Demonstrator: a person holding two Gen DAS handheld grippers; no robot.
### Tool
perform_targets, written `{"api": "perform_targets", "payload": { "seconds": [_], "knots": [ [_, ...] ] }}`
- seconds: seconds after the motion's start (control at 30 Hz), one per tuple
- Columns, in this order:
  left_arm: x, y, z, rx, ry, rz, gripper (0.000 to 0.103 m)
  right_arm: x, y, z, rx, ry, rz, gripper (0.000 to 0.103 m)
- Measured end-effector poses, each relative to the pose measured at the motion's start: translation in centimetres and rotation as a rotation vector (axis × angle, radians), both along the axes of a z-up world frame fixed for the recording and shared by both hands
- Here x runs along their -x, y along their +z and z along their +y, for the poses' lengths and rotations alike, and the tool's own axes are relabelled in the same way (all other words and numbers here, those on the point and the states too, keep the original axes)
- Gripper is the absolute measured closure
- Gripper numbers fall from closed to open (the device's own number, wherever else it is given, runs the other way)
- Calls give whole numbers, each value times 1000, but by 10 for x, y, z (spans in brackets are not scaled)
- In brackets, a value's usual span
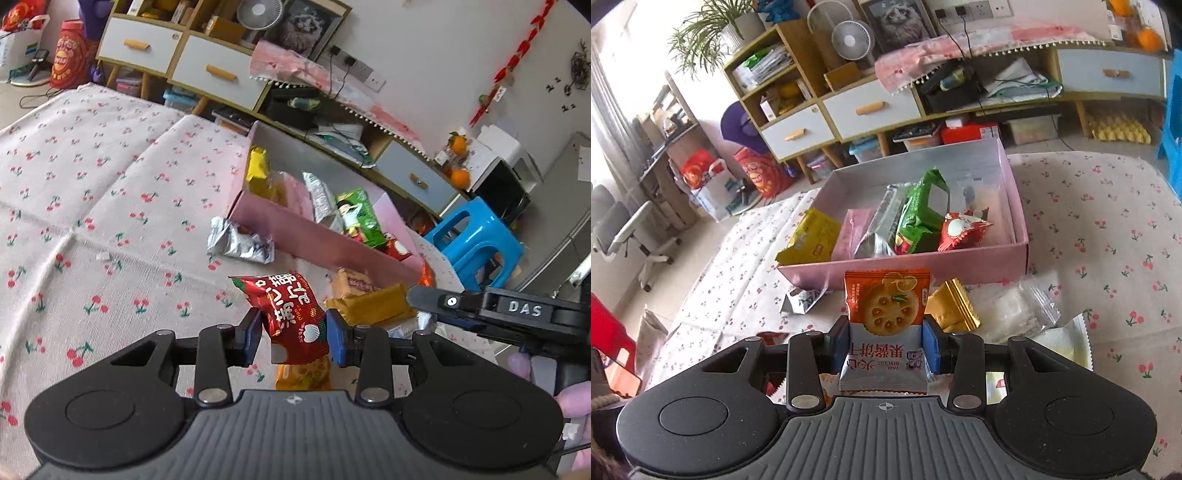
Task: Organize snacks
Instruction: 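Carry the red candy packet and orange biscuit packet over the pink box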
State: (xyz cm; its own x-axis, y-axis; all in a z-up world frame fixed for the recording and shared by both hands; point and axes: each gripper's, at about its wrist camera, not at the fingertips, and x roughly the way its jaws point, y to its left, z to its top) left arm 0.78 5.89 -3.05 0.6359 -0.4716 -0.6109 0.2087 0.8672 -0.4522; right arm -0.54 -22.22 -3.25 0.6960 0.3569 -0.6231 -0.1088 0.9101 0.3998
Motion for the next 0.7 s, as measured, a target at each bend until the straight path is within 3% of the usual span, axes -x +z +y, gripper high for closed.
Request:
{"api": "perform_targets", "payload": {
  "seconds": [0.33, 0.5, 0.7],
  "knots": [
    [-32, 32, -23, -93, -63, -72, 69, -28, 26, -14, 8, -33, -53, 64],
    [-60, 35, -42, -145, -102, -122, 68, -53, 23, -26, -16, -56, -45, 64],
    [-109, 28, -63, -210, -116, -118, 68, -92, 12, -40, -43, -100, -5, 64]
  ]
}}
